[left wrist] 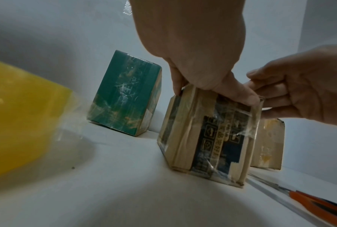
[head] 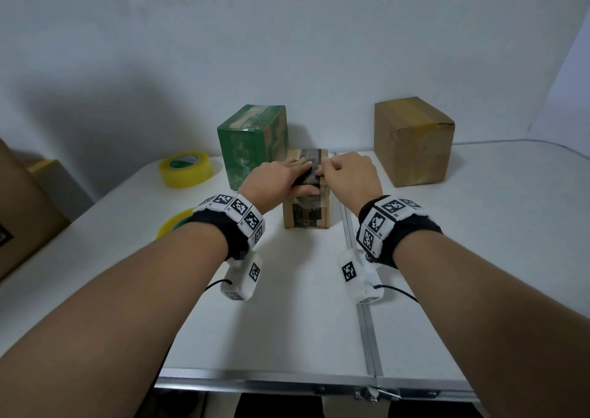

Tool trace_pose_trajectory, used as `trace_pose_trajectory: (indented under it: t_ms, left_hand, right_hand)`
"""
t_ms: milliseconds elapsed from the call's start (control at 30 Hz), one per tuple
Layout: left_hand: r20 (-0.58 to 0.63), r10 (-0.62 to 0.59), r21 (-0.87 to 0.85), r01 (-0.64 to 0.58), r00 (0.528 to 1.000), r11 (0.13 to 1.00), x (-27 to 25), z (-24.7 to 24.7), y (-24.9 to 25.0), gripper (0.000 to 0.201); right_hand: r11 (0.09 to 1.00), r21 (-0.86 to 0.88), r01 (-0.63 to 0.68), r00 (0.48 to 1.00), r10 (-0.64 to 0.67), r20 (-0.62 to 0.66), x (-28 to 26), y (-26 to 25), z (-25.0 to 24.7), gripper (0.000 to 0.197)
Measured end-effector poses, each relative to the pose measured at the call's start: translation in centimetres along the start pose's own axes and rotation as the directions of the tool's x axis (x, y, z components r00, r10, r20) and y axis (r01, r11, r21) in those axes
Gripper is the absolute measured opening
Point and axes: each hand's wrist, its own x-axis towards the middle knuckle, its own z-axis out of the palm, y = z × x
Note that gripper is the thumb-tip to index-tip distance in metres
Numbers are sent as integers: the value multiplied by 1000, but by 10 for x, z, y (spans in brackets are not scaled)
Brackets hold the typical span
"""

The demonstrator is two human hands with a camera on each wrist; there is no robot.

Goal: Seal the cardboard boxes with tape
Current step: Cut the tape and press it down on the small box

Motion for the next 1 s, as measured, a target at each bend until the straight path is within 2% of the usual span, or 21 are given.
trace_pose_trajectory:
  t_ms: [133,233,433,467,533,600,633,767,1000]
  left_hand:
    - [72,-17,53,13,997,999,-4,13,-5,85]
    - [75,-11,27,9,997,1000,-5,16,-5,89]
    - [181,-4,-11,6,984,1000,-1,13,-11,111]
    - [184,-31,-24,36,982,999,-1,12,-8,109]
    - [119,-81,-68,90,990,994,0,13,-1,94]
    - [30,-95,-123,98,995,988,-1,16,4,78]
    - [32,-86,-139,90,996,986,-1,16,4,76]
    - [174,-47,-118,68,984,991,-3,9,-5,95]
    - [156,-77,-110,95,985,989,-5,9,-1,97]
  right_hand:
    - [1000,14,-3,1000,3,-3,-1,-2,1,45]
    - [1000,11,-1,1000,1,-6,-2,-2,2,47]
    - [998,-40,42,999,-42,4,-1,-3,1,44]
    - [998,-44,49,999,-49,2,-1,-2,1,44]
    - [996,-53,66,998,-66,5,-1,-1,0,43]
    - [995,-68,77,997,-76,8,-2,0,-1,42]
    - [994,-71,78,997,-78,3,-2,0,-2,42]
    - [996,-50,79,997,-80,-3,-1,1,0,42]
    - [997,-2,81,997,-81,17,-3,6,-3,43]
